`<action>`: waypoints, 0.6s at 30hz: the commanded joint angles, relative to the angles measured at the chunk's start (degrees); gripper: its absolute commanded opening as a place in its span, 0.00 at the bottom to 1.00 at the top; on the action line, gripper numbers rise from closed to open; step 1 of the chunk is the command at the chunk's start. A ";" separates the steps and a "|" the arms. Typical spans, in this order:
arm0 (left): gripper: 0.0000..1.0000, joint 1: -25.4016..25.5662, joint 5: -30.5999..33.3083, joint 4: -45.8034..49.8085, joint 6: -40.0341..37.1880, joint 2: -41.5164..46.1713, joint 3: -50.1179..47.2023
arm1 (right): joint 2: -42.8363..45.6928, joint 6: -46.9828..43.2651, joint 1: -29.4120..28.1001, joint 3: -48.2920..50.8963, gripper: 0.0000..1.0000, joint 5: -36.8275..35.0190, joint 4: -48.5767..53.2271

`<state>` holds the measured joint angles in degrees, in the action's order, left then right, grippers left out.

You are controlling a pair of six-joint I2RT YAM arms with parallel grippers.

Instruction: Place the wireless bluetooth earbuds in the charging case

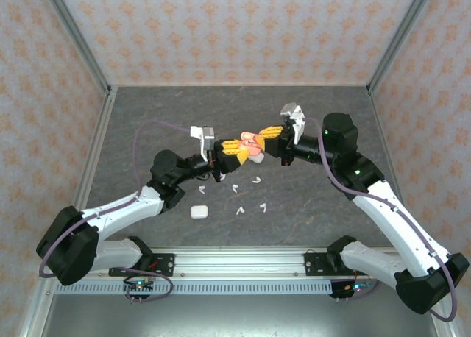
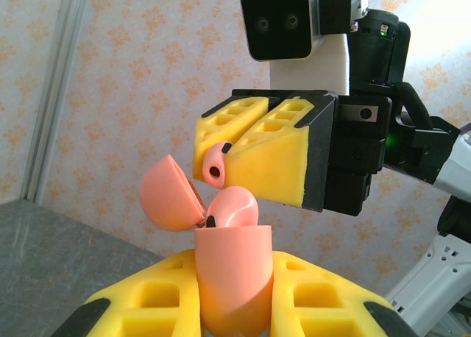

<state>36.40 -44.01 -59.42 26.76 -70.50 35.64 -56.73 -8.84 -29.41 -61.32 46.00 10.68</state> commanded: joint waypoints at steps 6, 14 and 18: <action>0.00 0.54 1.86 0.70 3.49 1.62 2.56 | 1.80 -5.42 0.75 0.63 0.13 0.32 -5.56; 0.00 0.51 1.82 -1.01 6.32 -0.34 3.69 | 1.36 -6.93 0.75 1.82 0.14 0.86 -7.26; 0.00 0.51 1.65 -1.40 6.56 -0.69 3.74 | 1.05 -6.94 0.69 2.26 0.14 0.65 -7.83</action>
<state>36.40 -42.78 -58.11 32.16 -70.81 37.65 -56.07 -14.44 -29.04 -59.94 45.91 6.31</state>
